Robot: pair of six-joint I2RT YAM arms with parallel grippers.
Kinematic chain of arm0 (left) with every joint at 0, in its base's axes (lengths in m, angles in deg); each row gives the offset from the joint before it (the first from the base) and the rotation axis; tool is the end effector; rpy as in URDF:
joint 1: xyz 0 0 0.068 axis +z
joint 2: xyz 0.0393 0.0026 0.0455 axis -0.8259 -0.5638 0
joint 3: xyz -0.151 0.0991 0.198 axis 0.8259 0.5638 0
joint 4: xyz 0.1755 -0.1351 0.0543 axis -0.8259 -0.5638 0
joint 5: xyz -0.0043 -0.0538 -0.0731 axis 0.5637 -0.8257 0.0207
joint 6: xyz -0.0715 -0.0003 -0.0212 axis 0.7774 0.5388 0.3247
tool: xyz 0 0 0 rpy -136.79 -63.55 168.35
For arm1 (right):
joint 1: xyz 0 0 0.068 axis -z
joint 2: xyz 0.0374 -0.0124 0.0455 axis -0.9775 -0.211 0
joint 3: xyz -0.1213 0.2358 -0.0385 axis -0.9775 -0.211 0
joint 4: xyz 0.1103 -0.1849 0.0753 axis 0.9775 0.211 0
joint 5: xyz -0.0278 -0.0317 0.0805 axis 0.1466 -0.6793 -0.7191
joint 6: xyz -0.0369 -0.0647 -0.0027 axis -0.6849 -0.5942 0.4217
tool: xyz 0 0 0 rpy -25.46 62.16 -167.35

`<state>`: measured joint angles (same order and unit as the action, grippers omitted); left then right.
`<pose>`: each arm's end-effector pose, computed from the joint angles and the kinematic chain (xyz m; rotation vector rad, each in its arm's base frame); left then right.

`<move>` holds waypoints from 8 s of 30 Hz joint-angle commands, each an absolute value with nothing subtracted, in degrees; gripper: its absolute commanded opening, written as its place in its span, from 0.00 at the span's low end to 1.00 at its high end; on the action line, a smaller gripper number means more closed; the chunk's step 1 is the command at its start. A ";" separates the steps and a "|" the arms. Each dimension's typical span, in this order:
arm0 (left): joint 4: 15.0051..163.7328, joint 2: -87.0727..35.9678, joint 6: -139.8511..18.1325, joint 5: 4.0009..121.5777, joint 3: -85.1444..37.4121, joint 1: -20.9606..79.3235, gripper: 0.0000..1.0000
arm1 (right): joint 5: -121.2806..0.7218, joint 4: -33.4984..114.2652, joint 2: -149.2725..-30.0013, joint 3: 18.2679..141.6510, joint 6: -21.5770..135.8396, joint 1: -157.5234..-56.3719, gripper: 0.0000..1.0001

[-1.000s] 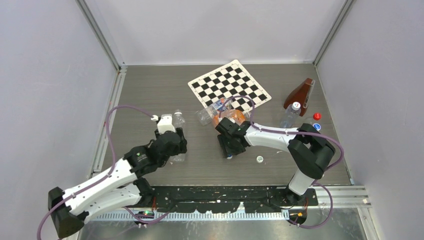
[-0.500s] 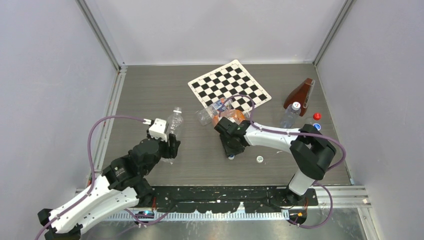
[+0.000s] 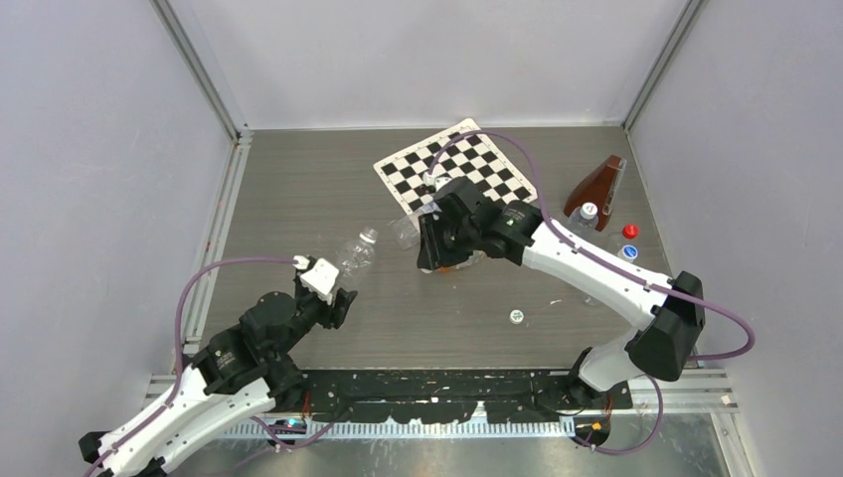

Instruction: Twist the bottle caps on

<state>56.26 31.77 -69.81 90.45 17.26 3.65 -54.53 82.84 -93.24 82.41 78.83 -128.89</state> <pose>0.0721 -0.0585 0.2580 0.5696 1.7930 -0.3388 0.1862 0.2339 0.3029 -0.5137 2.4963 0.6317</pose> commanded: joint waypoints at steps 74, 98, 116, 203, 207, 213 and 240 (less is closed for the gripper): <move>78.98 22.24 -78.09 62.29 17.22 3.90 0.13 | -109.06 89.26 -90.08 89.58 45.81 -118.07 0.01; 107.13 9.27 -92.74 76.32 18.07 3.83 0.00 | -82.26 85.71 -90.84 88.16 79.33 -118.99 0.01; 108.01 5.07 -87.29 79.84 14.91 3.22 0.00 | -64.35 81.21 -87.26 82.84 101.00 -122.19 0.01; 73.93 -9.57 -34.77 81.09 16.66 19.05 0.00 | -54.71 74.66 -94.71 70.04 72.68 -130.89 0.90; 64.04 2.38 -39.56 86.84 14.98 19.04 0.00 | -49.55 76.97 -100.77 74.37 72.55 -134.20 0.88; 52.89 18.10 -49.92 92.21 10.79 19.10 0.00 | -46.39 79.61 -110.93 82.48 72.61 -137.72 0.78; 43.70 26.97 -66.98 86.08 -0.21 19.05 0.03 | -42.88 88.51 -129.68 98.06 75.17 -142.29 0.34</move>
<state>43.72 27.57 -63.71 89.38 2.48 18.73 -45.17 87.29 -129.22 95.72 74.22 -141.96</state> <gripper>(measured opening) 0.556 0.393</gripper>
